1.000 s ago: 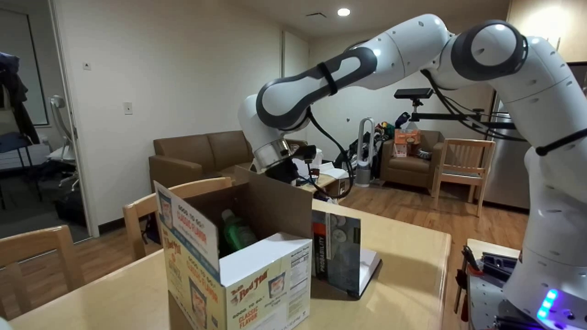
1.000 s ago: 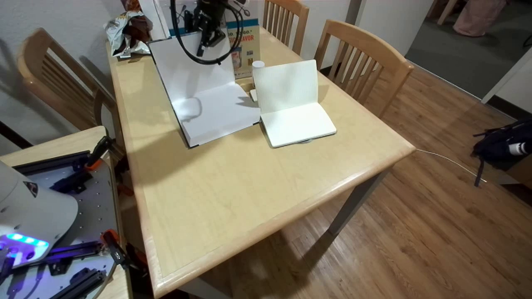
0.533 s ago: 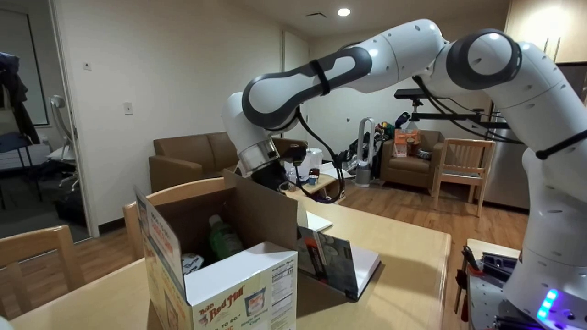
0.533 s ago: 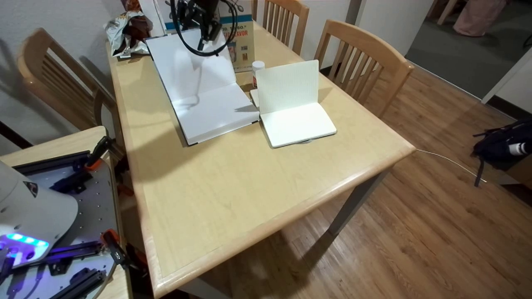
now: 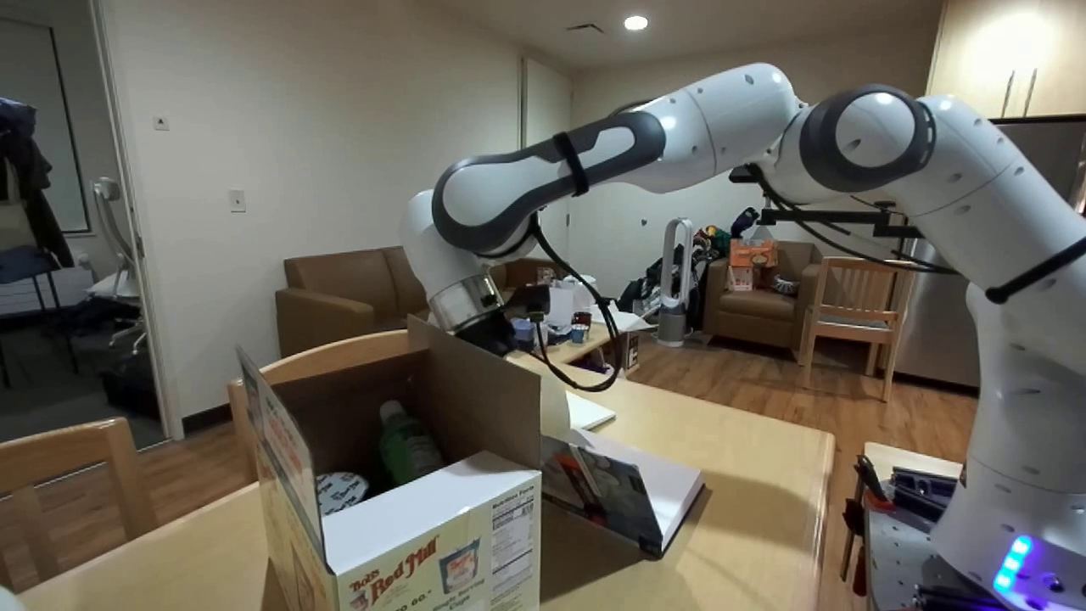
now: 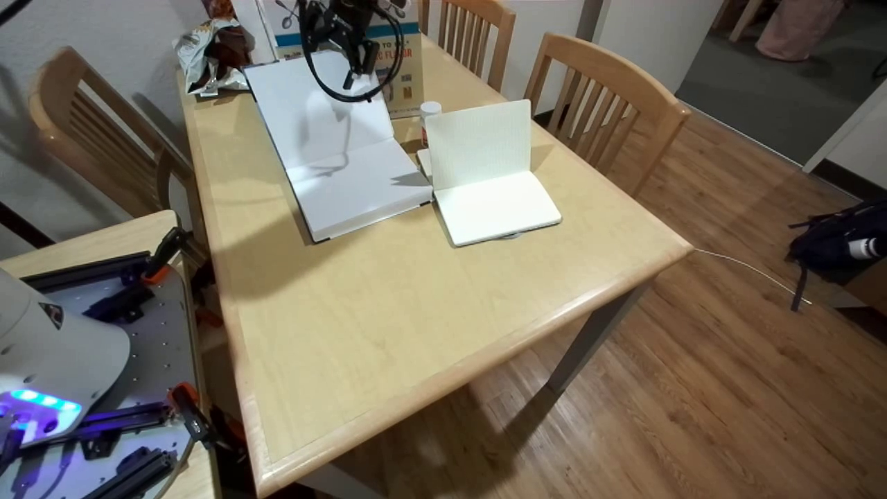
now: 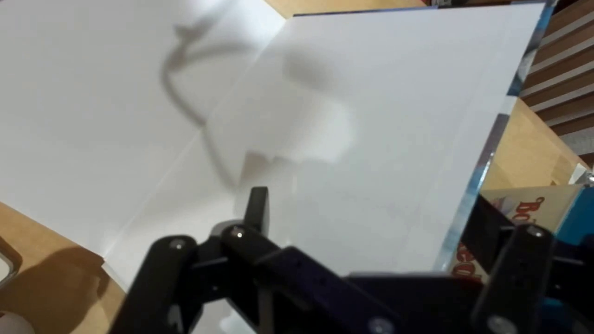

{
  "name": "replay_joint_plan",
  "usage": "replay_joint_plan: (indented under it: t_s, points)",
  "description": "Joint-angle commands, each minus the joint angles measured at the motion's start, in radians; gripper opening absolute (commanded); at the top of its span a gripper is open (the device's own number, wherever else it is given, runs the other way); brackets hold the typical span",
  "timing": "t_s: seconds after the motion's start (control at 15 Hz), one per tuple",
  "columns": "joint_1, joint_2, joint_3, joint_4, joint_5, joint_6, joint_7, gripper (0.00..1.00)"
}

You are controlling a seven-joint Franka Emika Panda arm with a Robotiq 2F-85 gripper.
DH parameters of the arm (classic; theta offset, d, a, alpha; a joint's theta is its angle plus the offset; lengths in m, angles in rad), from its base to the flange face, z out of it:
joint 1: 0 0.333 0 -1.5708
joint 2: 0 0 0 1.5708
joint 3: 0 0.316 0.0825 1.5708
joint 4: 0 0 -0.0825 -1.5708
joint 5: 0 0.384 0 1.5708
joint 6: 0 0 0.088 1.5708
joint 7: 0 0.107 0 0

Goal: Open the book

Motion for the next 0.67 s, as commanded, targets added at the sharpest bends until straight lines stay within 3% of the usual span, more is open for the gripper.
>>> replay_joint_plan:
  t_s: [0.0,0.4,0.47,0.6]
  points:
    - [-0.045,0.095,0.025,0.114,0.056,-0.046,-0.021,1.0]
    - [-0.062,0.213,0.036,0.233,0.108,-0.114,-0.023,1.0]
    - [-0.051,0.145,0.014,0.154,0.088,-0.076,-0.02,1.0]
    - [-0.05,0.165,0.016,0.183,0.088,-0.097,-0.02,1.0]
